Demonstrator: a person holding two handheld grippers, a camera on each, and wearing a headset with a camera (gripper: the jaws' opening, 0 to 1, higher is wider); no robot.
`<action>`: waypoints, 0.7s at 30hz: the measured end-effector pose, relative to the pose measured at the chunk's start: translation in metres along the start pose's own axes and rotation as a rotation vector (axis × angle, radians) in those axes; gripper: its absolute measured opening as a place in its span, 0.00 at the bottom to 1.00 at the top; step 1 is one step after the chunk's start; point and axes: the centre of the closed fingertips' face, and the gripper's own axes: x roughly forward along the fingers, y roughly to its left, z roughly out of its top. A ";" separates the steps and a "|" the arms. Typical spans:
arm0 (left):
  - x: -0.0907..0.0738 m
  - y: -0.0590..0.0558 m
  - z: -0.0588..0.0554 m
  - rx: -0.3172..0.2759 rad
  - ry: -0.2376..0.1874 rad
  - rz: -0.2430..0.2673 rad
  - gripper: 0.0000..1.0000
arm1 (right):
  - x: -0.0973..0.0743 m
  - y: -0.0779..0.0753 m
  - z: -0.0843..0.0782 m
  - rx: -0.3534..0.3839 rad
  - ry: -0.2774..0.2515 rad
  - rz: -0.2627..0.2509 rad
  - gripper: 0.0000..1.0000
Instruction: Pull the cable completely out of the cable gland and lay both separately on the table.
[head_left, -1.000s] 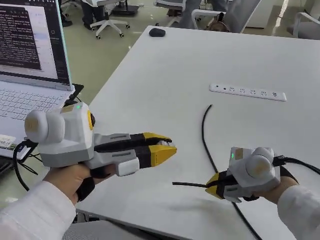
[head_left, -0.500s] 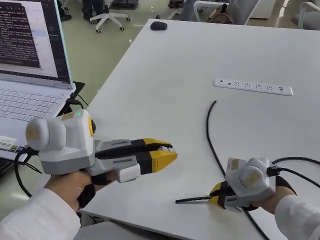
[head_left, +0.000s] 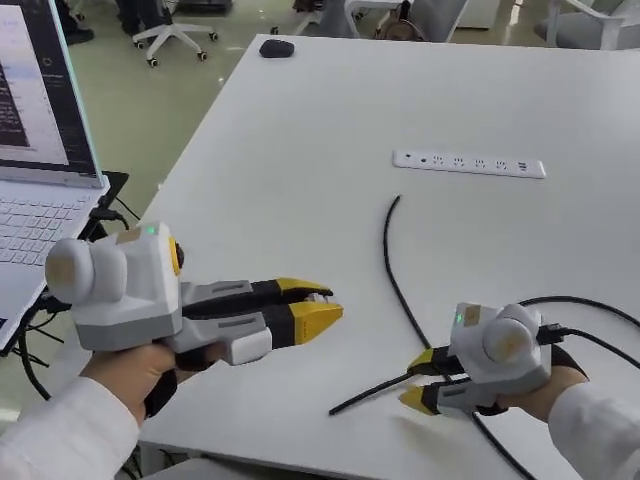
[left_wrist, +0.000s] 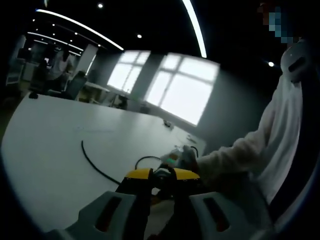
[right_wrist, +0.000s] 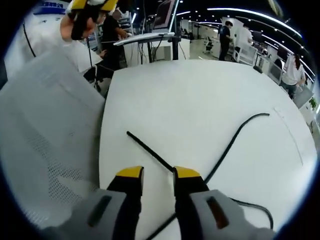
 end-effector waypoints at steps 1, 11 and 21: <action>0.004 0.002 -0.002 0.005 0.006 -0.003 0.16 | -0.005 -0.001 0.002 0.002 -0.011 -0.005 0.24; 0.040 0.032 -0.034 0.035 0.104 0.009 0.17 | -0.064 -0.004 0.016 0.039 -0.116 -0.095 0.31; 0.070 0.063 -0.085 0.036 0.237 0.050 0.17 | -0.120 -0.001 0.003 0.083 -0.144 -0.200 0.34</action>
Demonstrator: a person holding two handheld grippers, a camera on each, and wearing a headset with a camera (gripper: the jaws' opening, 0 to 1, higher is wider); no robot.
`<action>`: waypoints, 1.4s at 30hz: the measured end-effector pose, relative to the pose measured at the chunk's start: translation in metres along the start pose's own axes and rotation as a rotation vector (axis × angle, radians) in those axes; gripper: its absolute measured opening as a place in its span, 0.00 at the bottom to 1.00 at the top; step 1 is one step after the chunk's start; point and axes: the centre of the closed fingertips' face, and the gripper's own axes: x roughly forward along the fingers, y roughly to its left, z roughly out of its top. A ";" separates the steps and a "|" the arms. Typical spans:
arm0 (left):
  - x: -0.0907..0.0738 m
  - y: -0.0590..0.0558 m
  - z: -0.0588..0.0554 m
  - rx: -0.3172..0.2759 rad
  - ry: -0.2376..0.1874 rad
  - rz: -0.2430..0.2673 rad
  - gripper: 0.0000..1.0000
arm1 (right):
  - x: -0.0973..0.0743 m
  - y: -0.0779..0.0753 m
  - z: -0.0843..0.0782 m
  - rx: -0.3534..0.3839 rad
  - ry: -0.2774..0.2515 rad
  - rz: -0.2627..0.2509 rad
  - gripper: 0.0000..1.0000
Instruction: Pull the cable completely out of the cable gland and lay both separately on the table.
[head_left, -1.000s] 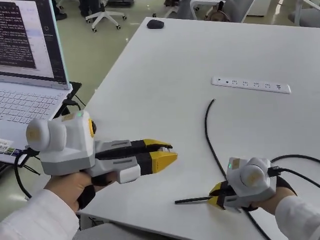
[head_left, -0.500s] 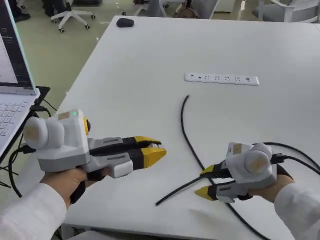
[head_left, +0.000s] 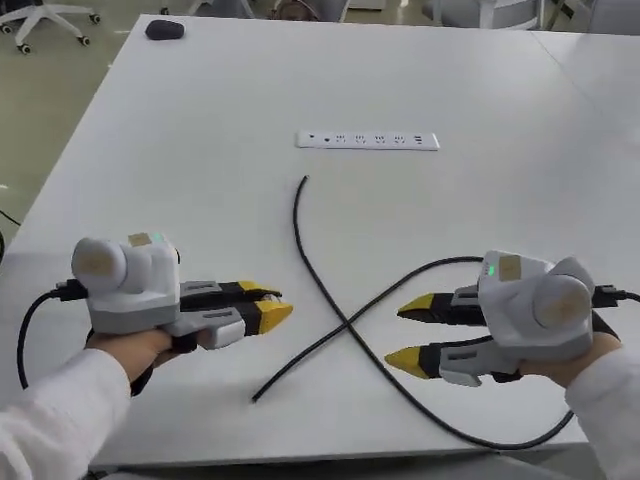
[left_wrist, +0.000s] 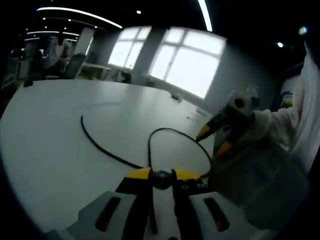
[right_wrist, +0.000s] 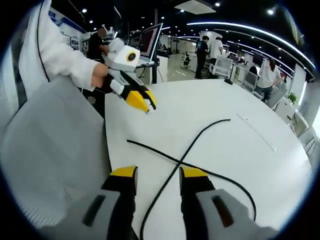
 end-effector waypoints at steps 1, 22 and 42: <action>0.004 0.002 -0.005 -0.002 0.009 -0.002 0.17 | -0.004 -0.001 0.000 0.005 -0.002 -0.008 0.34; 0.036 0.047 -0.066 -0.027 0.158 0.088 0.17 | -0.065 -0.021 -0.026 0.227 -0.052 -0.254 0.33; 0.036 0.052 -0.084 -0.002 0.263 0.162 0.17 | -0.066 -0.019 -0.034 0.264 -0.052 -0.279 0.38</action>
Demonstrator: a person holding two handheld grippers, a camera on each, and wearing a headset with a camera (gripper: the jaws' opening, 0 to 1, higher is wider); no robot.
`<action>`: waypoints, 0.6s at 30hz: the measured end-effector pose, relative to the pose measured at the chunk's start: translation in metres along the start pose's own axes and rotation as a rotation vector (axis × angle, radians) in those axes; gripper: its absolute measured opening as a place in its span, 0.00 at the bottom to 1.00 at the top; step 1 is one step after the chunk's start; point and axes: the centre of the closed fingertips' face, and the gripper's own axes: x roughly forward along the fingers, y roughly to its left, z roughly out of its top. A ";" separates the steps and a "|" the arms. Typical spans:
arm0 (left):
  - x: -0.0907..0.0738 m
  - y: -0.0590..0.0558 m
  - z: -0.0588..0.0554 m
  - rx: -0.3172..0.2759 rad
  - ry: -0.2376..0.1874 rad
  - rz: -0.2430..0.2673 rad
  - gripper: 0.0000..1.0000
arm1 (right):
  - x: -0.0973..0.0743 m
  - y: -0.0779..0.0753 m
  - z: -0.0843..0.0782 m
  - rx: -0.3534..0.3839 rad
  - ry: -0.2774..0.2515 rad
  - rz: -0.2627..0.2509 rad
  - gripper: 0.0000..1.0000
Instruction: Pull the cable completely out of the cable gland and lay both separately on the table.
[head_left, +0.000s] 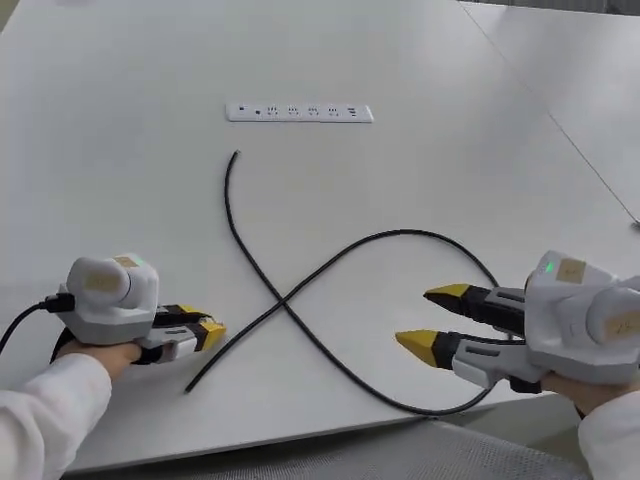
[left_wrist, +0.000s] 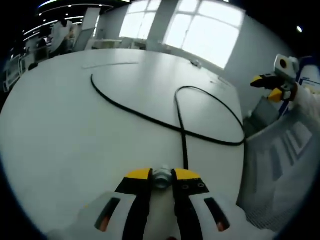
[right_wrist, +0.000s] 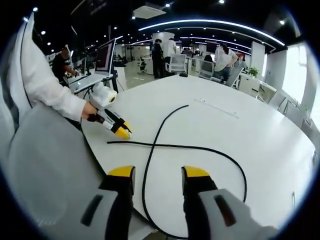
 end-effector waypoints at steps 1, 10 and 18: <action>-0.001 0.000 -0.001 -0.001 0.006 0.002 0.17 | -0.001 -0.001 0.000 0.002 -0.003 -0.002 0.38; -0.028 -0.007 0.013 -0.032 -0.020 -0.004 0.27 | -0.007 -0.002 -0.001 -0.010 0.002 0.012 0.43; -0.092 -0.025 0.046 -0.045 -0.101 -0.014 0.39 | -0.016 -0.004 0.000 0.010 0.005 0.033 0.49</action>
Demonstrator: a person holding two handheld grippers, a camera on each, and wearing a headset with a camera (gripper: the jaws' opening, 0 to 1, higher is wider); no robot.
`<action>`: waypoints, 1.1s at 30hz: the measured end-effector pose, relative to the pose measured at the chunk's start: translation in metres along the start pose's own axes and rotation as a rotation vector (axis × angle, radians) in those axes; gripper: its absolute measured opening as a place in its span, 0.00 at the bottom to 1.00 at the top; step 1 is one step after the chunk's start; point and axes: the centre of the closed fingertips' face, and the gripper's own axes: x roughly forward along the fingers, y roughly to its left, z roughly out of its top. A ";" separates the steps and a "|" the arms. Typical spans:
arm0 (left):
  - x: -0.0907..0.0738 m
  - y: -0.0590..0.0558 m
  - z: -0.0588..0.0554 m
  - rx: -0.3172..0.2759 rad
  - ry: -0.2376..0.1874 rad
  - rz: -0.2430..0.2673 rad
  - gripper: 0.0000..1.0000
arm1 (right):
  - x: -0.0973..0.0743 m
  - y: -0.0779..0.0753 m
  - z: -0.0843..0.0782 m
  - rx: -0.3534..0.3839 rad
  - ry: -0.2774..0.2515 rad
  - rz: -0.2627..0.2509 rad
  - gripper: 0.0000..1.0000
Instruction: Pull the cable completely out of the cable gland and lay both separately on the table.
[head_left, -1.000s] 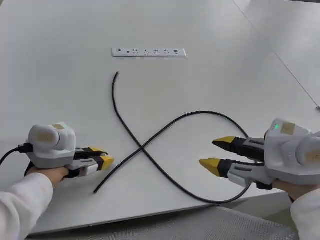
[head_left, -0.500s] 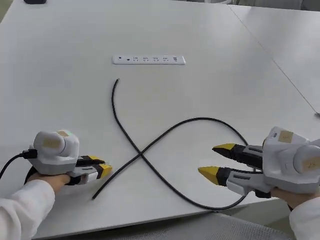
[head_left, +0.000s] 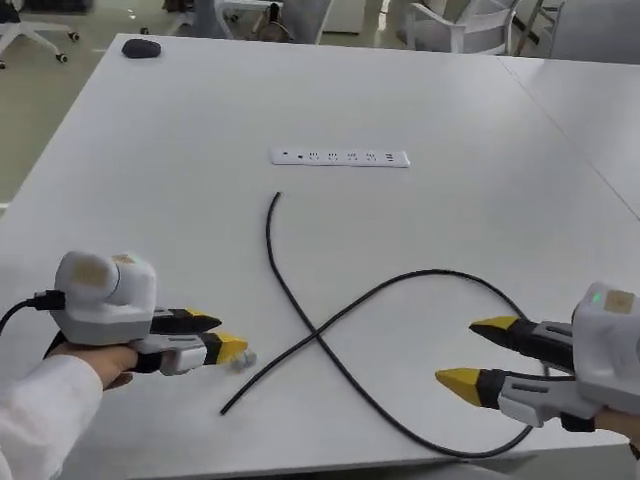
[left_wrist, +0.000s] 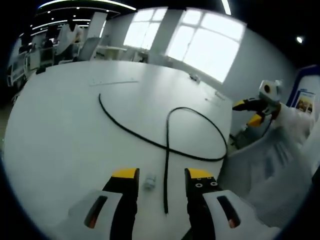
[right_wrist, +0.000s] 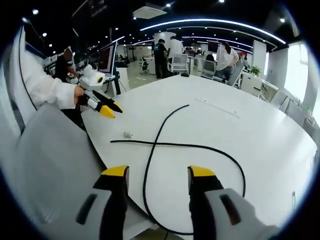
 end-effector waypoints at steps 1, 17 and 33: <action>-0.007 -0.003 0.003 0.002 -0.004 0.004 0.42 | -0.001 0.001 -0.001 0.003 0.004 0.003 0.50; -0.139 -0.033 -0.004 -0.031 -0.095 0.138 0.57 | -0.039 0.004 -0.032 0.169 0.062 -0.027 0.59; -0.145 -0.031 -0.013 -0.116 -0.154 0.168 0.55 | -0.041 0.010 -0.052 0.250 0.110 -0.032 0.58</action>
